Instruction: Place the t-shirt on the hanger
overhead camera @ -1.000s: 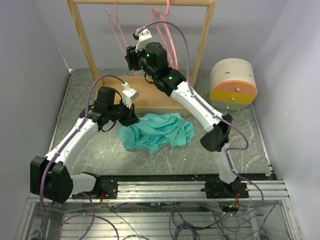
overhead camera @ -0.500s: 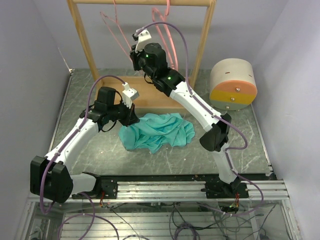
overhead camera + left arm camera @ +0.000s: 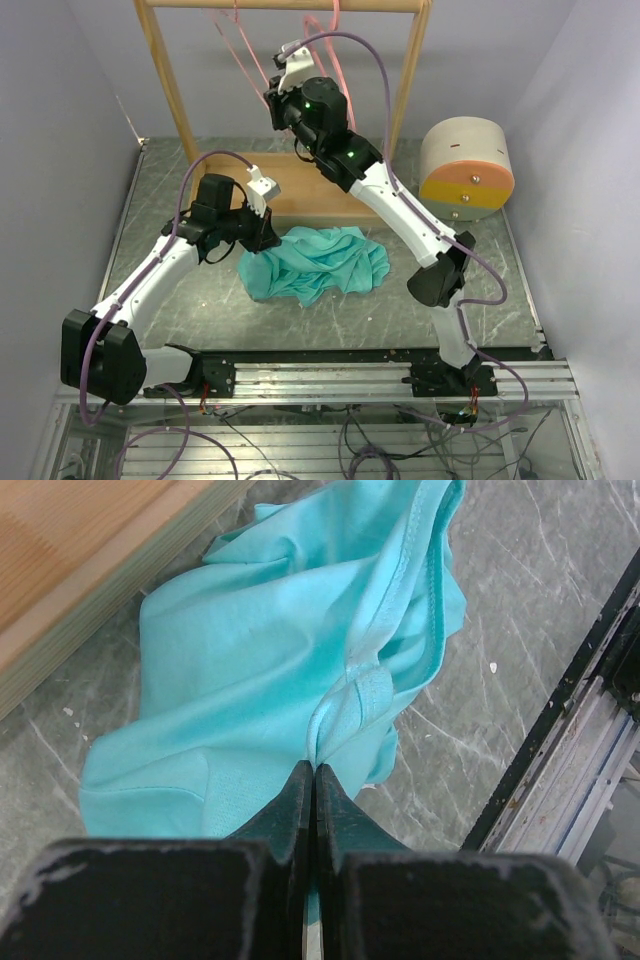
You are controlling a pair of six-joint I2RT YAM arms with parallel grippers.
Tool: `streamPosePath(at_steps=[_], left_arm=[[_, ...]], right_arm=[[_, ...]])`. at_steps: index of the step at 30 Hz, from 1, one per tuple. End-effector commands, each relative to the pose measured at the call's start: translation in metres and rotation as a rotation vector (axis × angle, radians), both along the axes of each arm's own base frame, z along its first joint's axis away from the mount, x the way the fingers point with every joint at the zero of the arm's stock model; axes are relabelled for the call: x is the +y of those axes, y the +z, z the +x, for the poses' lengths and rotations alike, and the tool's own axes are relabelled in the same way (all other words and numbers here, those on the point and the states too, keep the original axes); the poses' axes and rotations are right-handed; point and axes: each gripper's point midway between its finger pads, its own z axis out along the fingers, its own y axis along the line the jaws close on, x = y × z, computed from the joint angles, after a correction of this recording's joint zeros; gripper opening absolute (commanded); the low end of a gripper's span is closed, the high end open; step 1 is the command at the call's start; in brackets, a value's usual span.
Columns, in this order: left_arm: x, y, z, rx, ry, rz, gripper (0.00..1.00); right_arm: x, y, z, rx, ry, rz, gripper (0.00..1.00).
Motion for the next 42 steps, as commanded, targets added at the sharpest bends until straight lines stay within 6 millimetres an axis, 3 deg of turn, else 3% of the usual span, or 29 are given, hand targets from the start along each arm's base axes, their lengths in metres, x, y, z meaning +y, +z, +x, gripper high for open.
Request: streamPosePath(at_steps=[1, 4, 6, 10, 23, 31, 37, 42], left_arm=[[-0.008, 0.007, 0.001, -0.014, -0.015, -0.033, 0.07], [-0.006, 0.009, 0.004, -0.028, -0.002, -0.026, 0.07], [-0.005, 0.010, 0.007, -0.038, 0.007, -0.014, 0.07], [-0.002, 0.014, 0.011, -0.051, 0.015, 0.004, 0.07], [0.008, 0.016, 0.027, -0.088, 0.079, 0.066, 0.07], [0.011, 0.018, 0.040, -0.120, 0.073, 0.116, 0.07], [0.013, 0.008, 0.054, -0.123, 0.059, 0.166, 0.07], [0.016, -0.003, 0.071, -0.109, 0.046, 0.190, 0.07]], right_arm=[[-0.017, 0.049, -0.015, -0.085, -0.020, 0.064, 0.00], [-0.023, 0.041, -0.023, -0.053, -0.018, 0.029, 0.00], [-0.036, 0.047, -0.037, -0.043, -0.013, 0.022, 0.00], [-0.059, 0.038, -0.065, 0.013, -0.004, -0.029, 0.00], [-0.151, 0.012, -0.153, 0.212, -0.011, -0.184, 0.00], [-0.196, -0.032, -0.207, 0.427, 0.019, -0.325, 0.00], [-0.237, -0.042, -0.246, 0.518, -0.001, -0.350, 0.00], [-0.255, -0.051, -0.267, 0.549, 0.023, -0.405, 0.00]])
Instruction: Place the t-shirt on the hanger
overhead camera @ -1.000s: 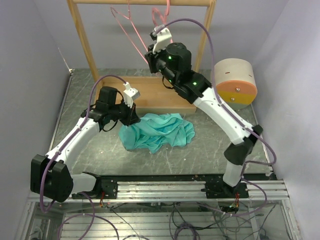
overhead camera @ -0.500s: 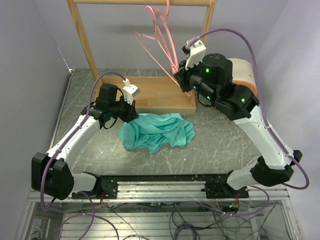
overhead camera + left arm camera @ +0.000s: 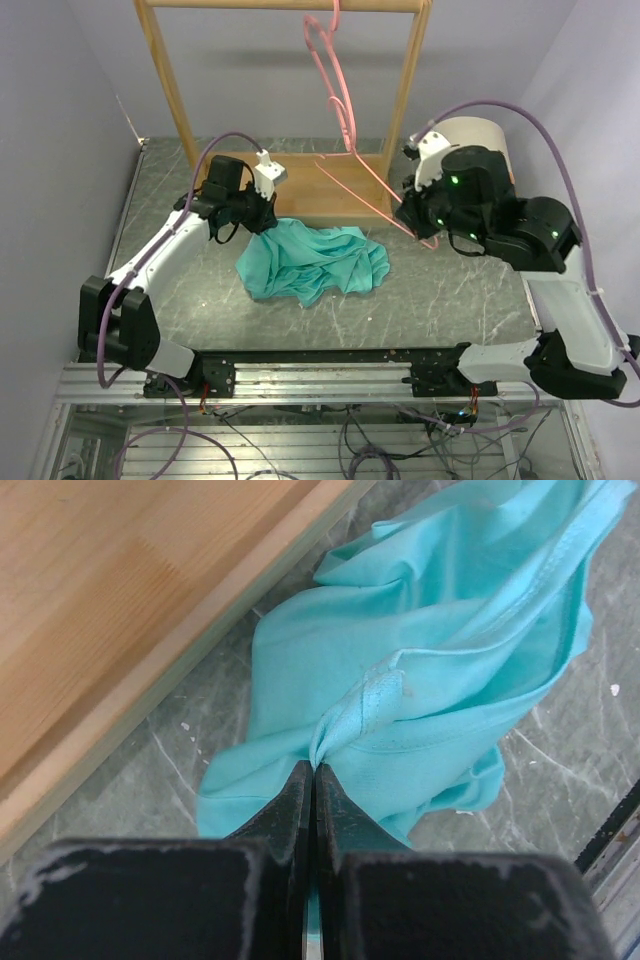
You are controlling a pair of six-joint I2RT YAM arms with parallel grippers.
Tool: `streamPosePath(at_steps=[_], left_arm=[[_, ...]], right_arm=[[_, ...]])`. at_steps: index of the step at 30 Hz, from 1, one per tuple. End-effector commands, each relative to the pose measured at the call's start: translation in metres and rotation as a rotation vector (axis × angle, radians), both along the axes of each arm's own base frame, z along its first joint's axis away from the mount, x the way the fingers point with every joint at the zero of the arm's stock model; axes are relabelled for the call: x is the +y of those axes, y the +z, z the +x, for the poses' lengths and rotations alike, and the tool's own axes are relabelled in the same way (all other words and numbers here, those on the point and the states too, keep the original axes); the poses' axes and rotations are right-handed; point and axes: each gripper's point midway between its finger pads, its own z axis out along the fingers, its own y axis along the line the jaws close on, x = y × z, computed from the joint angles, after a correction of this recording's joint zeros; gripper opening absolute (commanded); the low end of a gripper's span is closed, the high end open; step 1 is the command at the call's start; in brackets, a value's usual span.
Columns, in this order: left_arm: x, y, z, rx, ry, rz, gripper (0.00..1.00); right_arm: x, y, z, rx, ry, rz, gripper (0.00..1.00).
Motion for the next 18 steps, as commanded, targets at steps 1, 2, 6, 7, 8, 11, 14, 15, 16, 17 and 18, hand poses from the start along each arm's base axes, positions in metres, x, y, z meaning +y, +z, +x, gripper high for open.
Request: streamPosePath(at_steps=[1, 2, 6, 7, 8, 11, 14, 15, 16, 17, 18], left_arm=[[0.004, -0.002, 0.020, -0.021, -0.016, 0.037, 0.07], [0.004, -0.004, 0.023, -0.018, -0.022, 0.042, 0.07], [0.000, -0.004, 0.037, -0.020, -0.037, 0.048, 0.07], [-0.001, 0.000, 0.039, -0.026, -0.041, 0.046, 0.07], [-0.002, 0.003, 0.042, -0.032, -0.046, 0.046, 0.07], [-0.004, 0.012, 0.043, -0.039, -0.065, 0.047, 0.07], [-0.007, 0.019, 0.037, -0.037, -0.104, 0.036, 0.07], [-0.008, 0.021, 0.034, -0.033, -0.117, 0.031, 0.07], [-0.009, 0.023, 0.030, -0.032, -0.132, 0.030, 0.07], [-0.008, 0.024, 0.027, -0.029, -0.145, 0.031, 0.07], [-0.008, 0.025, 0.023, -0.026, -0.158, 0.033, 0.07]], right_arm=[[-0.018, -0.012, -0.026, 0.065, 0.040, -0.048, 0.00], [-0.017, -0.011, -0.030, 0.068, 0.068, -0.046, 0.00], [-0.012, -0.023, -0.045, 0.109, 0.178, -0.072, 0.00], [-0.011, -0.027, -0.047, 0.117, 0.197, -0.081, 0.00], [-0.010, -0.029, -0.049, 0.122, 0.217, -0.082, 0.00], [-0.009, -0.037, -0.051, 0.120, 0.251, -0.101, 0.00], [-0.010, -0.048, -0.049, 0.116, 0.265, -0.132, 0.00], [-0.009, -0.051, -0.049, 0.116, 0.274, -0.138, 0.00], [-0.007, -0.054, -0.048, 0.117, 0.283, -0.143, 0.00], [-0.005, -0.060, -0.047, 0.126, 0.292, -0.153, 0.00], [-0.004, -0.064, -0.047, 0.129, 0.303, -0.160, 0.00]])
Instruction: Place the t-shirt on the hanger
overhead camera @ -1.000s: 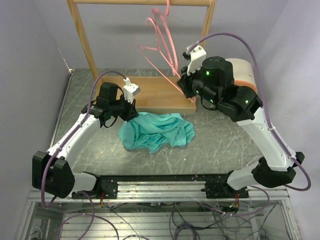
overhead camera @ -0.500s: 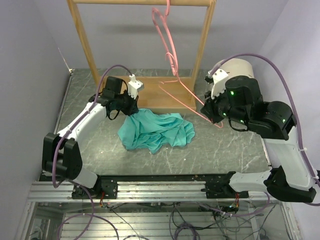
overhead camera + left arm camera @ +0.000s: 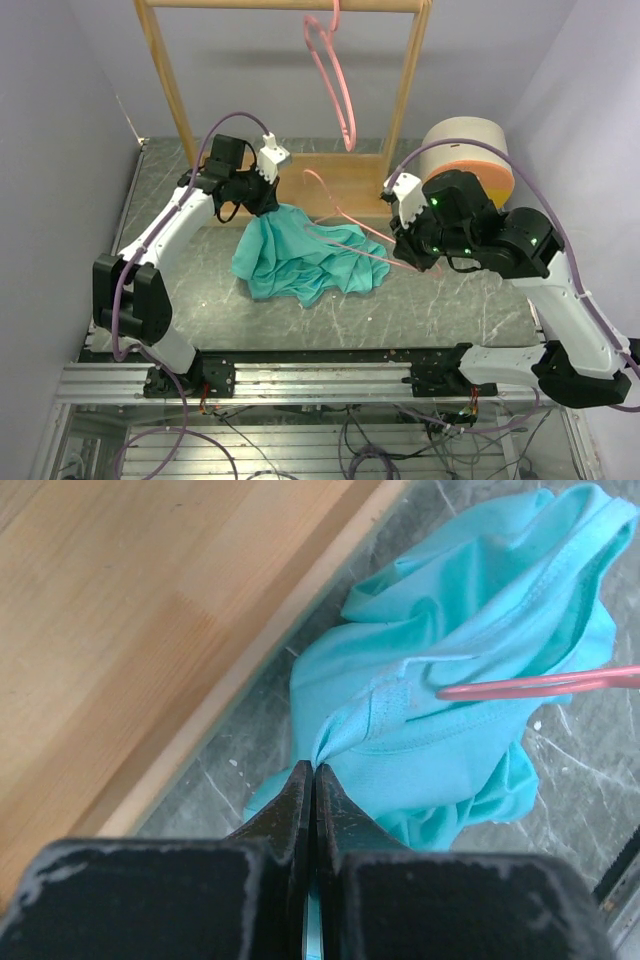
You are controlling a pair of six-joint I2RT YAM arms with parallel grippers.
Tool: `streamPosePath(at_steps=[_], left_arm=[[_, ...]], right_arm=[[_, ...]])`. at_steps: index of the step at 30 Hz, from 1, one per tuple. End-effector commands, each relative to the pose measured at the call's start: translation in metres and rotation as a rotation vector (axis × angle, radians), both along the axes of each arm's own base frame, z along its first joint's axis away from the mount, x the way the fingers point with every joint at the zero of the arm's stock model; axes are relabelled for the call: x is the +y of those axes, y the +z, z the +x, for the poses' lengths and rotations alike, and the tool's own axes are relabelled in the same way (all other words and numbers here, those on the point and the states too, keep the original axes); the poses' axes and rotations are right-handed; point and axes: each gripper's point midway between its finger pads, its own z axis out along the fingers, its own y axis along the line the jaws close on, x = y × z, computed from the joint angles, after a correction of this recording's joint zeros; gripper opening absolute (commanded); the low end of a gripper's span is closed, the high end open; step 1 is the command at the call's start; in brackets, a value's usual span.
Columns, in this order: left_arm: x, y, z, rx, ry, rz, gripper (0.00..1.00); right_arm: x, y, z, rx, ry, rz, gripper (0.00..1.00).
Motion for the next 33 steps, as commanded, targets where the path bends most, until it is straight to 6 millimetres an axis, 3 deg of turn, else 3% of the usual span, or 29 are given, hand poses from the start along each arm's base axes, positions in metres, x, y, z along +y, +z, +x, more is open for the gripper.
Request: streamPosePath(at_steps=[1, 8, 16, 20, 25, 33], left_arm=[[-0.002, 0.013, -0.020, 0.008, -0.096, -0.009, 0.07], [-0.006, 0.024, -0.039, 0.013, -0.178, -0.028, 0.07], [0.005, 0.039, -0.041, -0.080, -0.179, 0.024, 0.07], [0.006, 0.048, -0.046, -0.109, -0.190, 0.015, 0.07], [0.006, 0.060, -0.056, -0.146, -0.213, -0.001, 0.07], [0.009, 0.063, -0.073, -0.144, -0.237, -0.009, 0.07]], right_arm=[[0.008, -0.006, 0.001, -0.029, 0.075, 0.002, 0.00], [0.017, -0.021, 0.007, -0.039, 0.147, -0.022, 0.00], [0.018, -0.010, 0.009, -0.048, 0.272, -0.050, 0.00], [0.019, -0.016, 0.012, -0.058, 0.313, -0.057, 0.00], [0.020, -0.034, 0.030, -0.064, 0.346, -0.026, 0.00], [0.027, -0.055, 0.057, -0.100, 0.440, 0.066, 0.00]])
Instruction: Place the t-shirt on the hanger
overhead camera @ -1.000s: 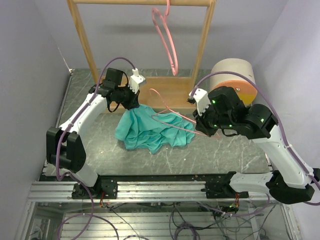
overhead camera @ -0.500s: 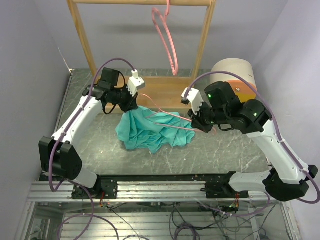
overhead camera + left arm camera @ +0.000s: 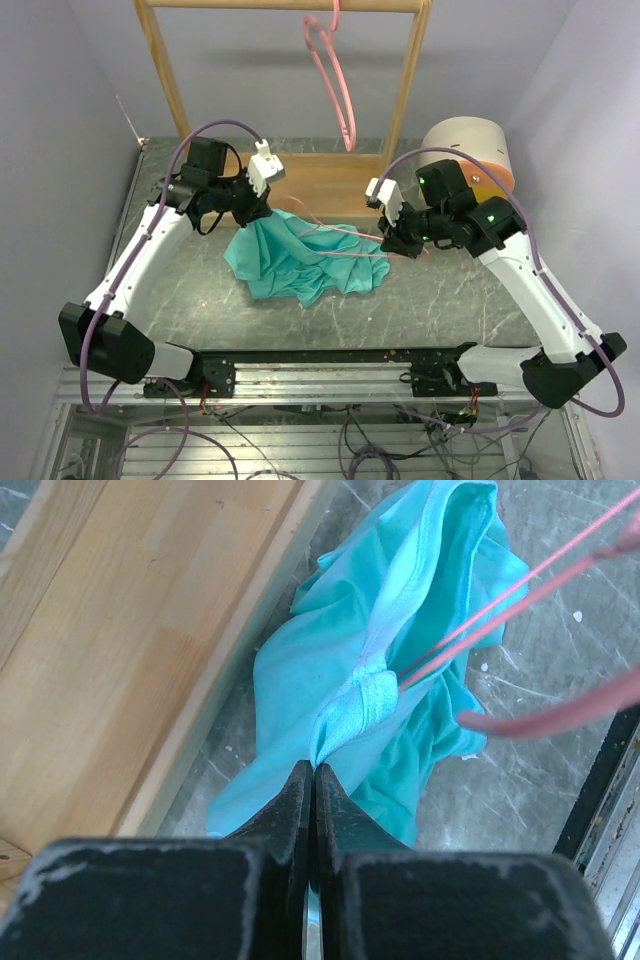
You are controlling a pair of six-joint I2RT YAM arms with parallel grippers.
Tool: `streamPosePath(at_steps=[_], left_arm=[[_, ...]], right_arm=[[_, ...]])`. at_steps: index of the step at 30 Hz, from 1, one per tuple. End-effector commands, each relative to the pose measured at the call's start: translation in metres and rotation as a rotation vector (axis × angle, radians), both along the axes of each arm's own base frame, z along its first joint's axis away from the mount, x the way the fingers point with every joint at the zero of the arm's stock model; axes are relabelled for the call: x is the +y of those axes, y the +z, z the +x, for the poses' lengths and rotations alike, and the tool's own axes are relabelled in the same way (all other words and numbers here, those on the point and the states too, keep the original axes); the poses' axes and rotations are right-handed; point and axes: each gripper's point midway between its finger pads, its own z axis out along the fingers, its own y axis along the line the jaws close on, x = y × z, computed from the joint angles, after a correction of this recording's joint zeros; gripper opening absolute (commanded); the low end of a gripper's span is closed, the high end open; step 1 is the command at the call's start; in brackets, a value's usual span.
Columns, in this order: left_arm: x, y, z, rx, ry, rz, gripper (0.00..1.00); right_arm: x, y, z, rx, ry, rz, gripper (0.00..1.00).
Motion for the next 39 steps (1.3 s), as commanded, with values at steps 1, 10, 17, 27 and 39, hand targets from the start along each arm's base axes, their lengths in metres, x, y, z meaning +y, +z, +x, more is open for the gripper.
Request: streamPosePath(at_steps=[1, 10, 17, 27, 39], left_arm=[[-0.001, 0.002, -0.014, 0.003, -0.036, -0.019, 0.07], [-0.004, 0.002, -0.017, 0.021, -0.042, -0.040, 0.07], [-0.011, 0.003, -0.020, 0.039, -0.058, -0.081, 0.07], [-0.017, 0.017, -0.021, 0.048, -0.047, -0.143, 0.07], [-0.046, 0.019, -0.025, 0.044, -0.047, -0.214, 0.07]], right_arm=[[0.018, 0.005, 0.017, -0.069, 0.146, 0.137, 0.00], [0.021, -0.025, 0.034, -0.038, 0.287, 0.264, 0.00], [0.026, -0.032, 0.040, -0.105, 0.397, 0.322, 0.00], [0.028, -0.047, 0.070, -0.111, 0.372, 0.372, 0.00], [0.036, -0.043, 0.074, -0.108, 0.377, 0.446, 0.00]])
